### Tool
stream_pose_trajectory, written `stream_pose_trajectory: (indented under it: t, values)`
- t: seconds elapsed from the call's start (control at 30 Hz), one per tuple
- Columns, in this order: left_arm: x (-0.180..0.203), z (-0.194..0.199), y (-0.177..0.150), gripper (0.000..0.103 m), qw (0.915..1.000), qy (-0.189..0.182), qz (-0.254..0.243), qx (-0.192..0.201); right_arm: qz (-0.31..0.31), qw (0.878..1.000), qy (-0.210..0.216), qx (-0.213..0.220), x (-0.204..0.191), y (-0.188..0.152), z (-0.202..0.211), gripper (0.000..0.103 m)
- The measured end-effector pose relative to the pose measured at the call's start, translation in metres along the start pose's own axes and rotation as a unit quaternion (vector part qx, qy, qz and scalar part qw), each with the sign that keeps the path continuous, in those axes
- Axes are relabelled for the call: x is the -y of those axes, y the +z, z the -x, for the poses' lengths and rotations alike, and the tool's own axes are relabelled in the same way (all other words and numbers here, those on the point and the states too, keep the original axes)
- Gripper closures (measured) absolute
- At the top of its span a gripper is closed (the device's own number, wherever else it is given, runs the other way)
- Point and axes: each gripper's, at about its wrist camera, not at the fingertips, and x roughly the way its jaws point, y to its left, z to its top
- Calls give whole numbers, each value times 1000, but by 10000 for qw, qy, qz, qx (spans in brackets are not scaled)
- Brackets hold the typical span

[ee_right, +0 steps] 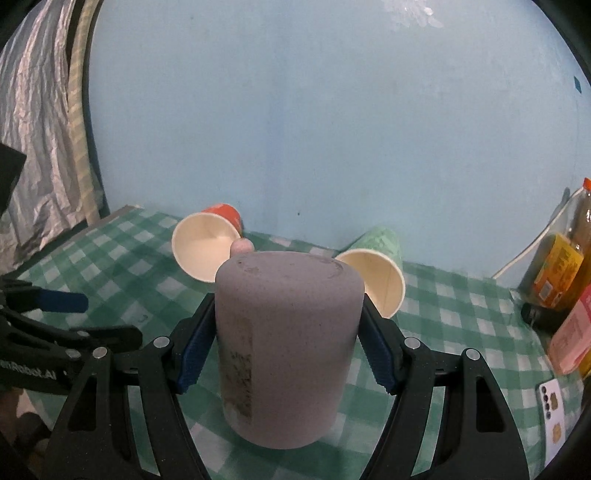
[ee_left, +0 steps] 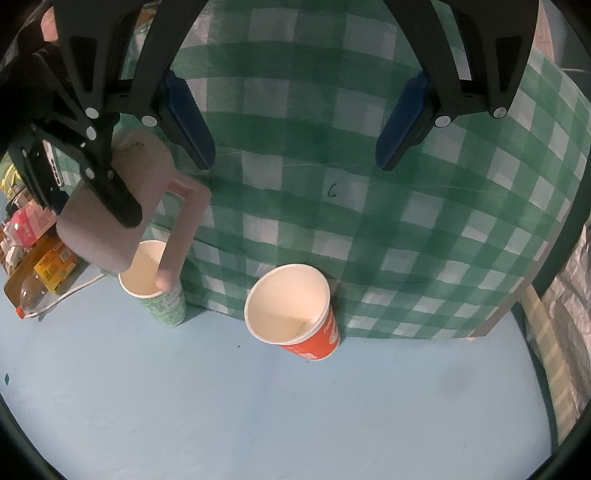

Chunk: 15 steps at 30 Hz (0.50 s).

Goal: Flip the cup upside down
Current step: 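Lower the pink mug onto the cloth rim-down and open the right gripper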

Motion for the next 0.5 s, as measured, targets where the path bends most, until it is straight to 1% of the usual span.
stream_pose_trajectory:
  t: [0.5]
  values:
    - [4, 5, -4, 13, 9999, -100, 13, -2, -200, 9994, 107, -243, 9, -30, 5, 30]
